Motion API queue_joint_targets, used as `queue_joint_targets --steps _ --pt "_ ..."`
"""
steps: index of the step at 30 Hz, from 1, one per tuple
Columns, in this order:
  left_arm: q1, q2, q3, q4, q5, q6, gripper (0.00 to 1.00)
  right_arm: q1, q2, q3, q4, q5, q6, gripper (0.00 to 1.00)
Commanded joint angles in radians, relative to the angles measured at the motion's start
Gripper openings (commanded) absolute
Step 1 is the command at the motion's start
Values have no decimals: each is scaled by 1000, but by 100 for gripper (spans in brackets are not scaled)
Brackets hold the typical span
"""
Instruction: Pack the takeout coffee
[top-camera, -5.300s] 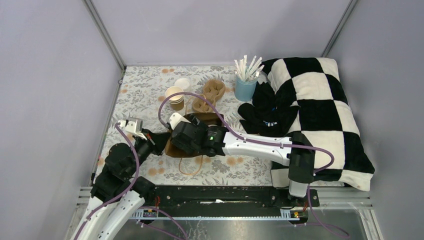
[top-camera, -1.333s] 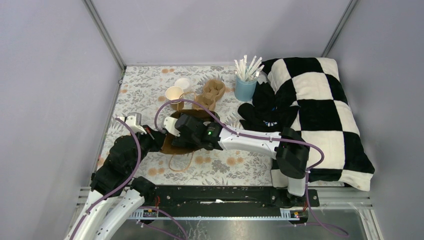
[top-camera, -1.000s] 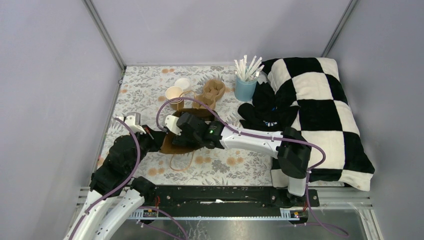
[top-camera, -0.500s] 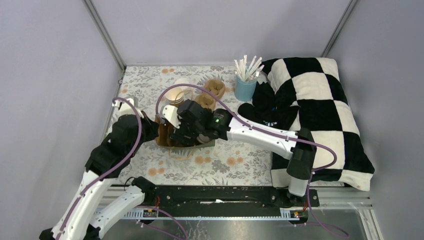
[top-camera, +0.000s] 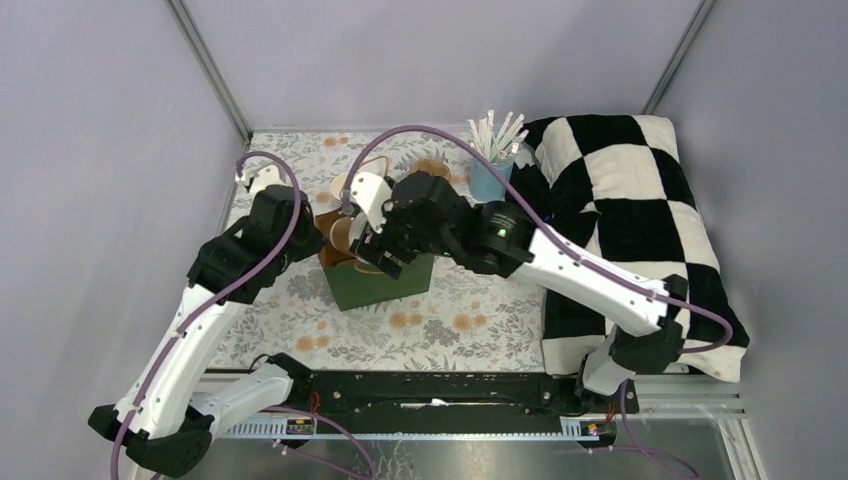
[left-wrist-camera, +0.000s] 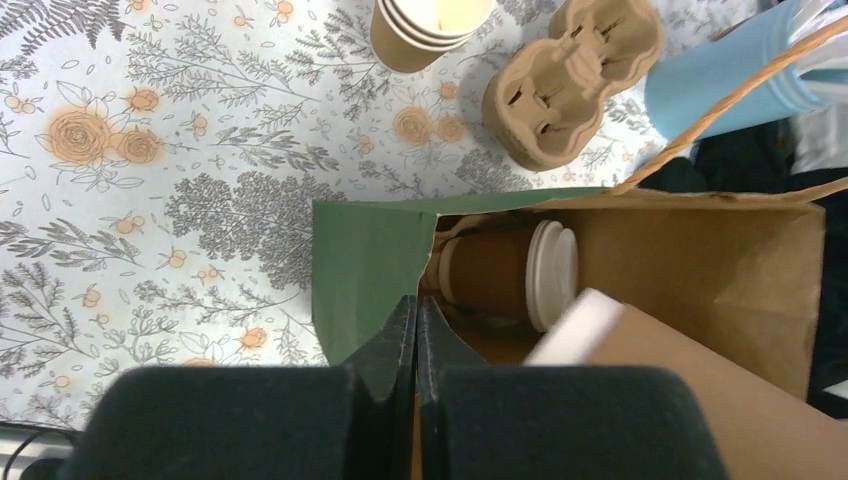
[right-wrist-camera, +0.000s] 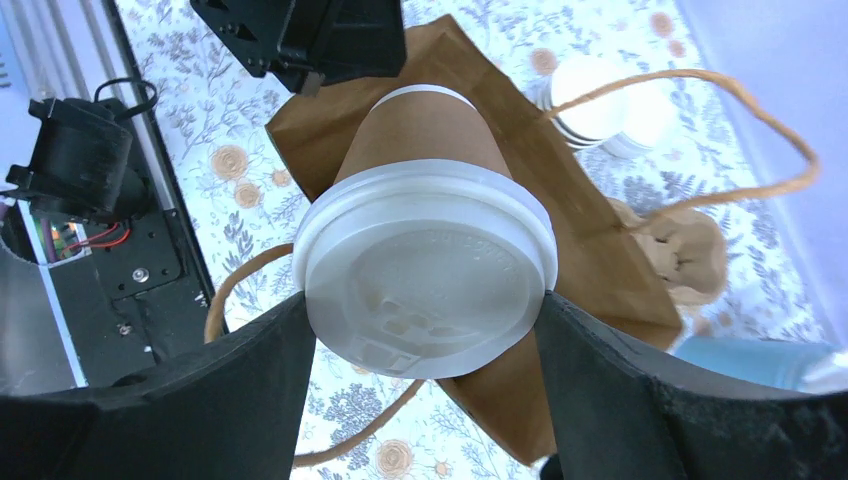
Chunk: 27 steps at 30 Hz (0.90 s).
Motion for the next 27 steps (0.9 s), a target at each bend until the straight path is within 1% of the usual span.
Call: queue_joint_targets --steps 1,6,7,9,13,14,16,19,20,23,25,27 --pt "0 1 63 0 -36 -70 0 5 -107 12 -28 88 22 46" --pt "0 -29 27 2 -11 -93 0 5 -186 24 2 221 17 46" --pt "0 -34 29 6 -6 -83 5 5 -202 32 18 247 16 46" --pt "1 -42 50 14 -1 -45 19 5 -234 47 54 294 20 45" --pt "0 -57 103 99 66 132 59 5 -305 35 158 406 38 42" --pt "0 -56 125 119 84 186 66 4 -319 27 177 439 39 42" --pt "1 -39 178 131 79 240 81 4 -339 0 198 506 31 40" --pt "1 40 293 137 94 346 94 3 -340 -18 167 564 22 40" --pt "5 83 342 124 114 381 97 3 -337 -14 145 565 36 40" --pt "64 271 490 52 195 450 99 3 -341 -32 98 550 88 40" --pt "136 337 518 65 336 497 99 3 -350 -49 73 534 117 40" --pt "203 379 535 76 426 514 99 3 -359 -61 53 524 148 40"
